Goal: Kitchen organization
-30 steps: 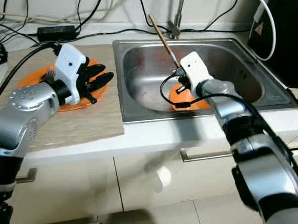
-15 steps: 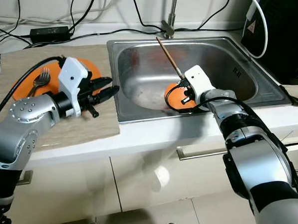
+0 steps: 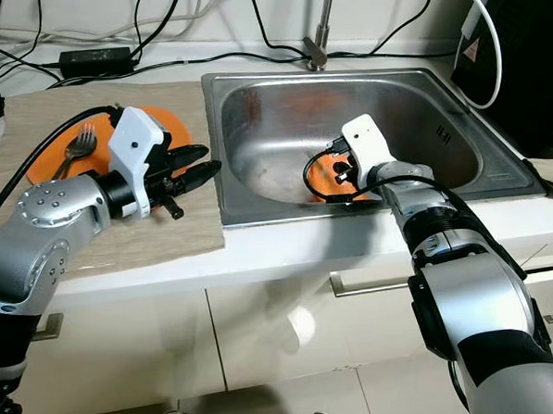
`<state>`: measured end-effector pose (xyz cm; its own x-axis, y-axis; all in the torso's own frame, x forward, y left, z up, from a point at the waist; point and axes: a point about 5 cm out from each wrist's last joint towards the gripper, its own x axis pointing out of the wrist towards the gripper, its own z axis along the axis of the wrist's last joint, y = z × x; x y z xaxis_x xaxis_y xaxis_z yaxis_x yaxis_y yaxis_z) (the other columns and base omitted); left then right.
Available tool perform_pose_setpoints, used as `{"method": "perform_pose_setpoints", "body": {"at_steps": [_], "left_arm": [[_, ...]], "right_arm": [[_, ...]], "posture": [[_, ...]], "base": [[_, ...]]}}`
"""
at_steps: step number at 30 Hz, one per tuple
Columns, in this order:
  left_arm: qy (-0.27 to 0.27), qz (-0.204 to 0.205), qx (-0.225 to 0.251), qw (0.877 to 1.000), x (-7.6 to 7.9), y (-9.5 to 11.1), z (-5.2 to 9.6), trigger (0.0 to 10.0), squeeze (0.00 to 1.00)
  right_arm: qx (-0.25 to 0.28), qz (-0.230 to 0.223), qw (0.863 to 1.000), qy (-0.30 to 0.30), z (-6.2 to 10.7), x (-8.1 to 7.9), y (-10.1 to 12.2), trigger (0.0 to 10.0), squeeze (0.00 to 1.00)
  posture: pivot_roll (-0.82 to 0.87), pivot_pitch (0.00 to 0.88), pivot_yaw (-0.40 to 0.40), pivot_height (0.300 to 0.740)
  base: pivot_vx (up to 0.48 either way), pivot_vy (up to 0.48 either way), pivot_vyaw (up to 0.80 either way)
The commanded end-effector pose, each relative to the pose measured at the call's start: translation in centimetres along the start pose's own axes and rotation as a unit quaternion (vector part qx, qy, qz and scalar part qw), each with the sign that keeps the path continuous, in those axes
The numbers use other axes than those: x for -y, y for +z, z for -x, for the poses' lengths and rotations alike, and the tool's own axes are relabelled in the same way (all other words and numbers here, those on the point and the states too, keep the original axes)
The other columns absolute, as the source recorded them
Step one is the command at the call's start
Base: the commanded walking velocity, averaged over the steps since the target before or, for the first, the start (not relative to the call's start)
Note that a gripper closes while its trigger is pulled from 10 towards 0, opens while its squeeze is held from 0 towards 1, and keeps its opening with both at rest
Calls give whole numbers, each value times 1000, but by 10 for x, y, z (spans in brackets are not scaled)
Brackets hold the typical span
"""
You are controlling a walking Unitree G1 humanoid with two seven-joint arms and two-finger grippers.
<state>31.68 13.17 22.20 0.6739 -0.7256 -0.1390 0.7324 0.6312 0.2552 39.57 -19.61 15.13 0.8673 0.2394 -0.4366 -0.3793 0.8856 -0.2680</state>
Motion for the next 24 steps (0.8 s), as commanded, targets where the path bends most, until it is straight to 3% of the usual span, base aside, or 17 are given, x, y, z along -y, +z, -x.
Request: {"method": "perform_pose_setpoints", "body": {"at_steps": [1,5,7,11,14,18,21,22,24], "left_arm": [[9,-5,1,1000,-4,3,0,10000,0],[75,20,-26,997,-21,-2,4,10000,0],[111,24,-29,993,-29,-4,7,10000,0],[233,1,-66,970,-61,-11,23,10000,0],[252,12,-65,965,-70,-10,30,10000,0],[271,-11,-74,960,-81,-8,40,10000,0],[273,-11,-62,960,-86,-4,43,10000,0],[274,-8,-61,960,-88,-3,45,10000,1000],[273,-10,-74,959,-90,-4,48,10000,1000]], "right_arm": [[10,-1,1000,-9,3,8,7,10000,1000],[54,-18,998,-9,5,13,21,10000,1000],[79,-39,996,-4,6,13,29,10000,0],[183,-89,979,29,8,4,53,10000,0],[221,-90,970,42,10,-3,58,10000,0],[272,-113,953,75,19,-22,63,10000,0],[280,-114,950,82,24,-31,60,10000,0],[283,-115,949,82,27,-36,58,10000,0],[279,-110,951,71,29,-40,53,10000,0]], "posture": [[61,62,-71,740],[62,59,-72,740],[61,59,-74,740],[68,60,-77,740],[71,59,-77,740],[67,63,-71,740],[69,62,-70,740],[71,64,-70,740],[71,65,-70,740]], "base": [[0,0,0],[0,0,0],[0,0,0],[0,0,0],[0,0,0],[0,0,0],[0,0,0],[0,0,0],[0,0,0]]}}
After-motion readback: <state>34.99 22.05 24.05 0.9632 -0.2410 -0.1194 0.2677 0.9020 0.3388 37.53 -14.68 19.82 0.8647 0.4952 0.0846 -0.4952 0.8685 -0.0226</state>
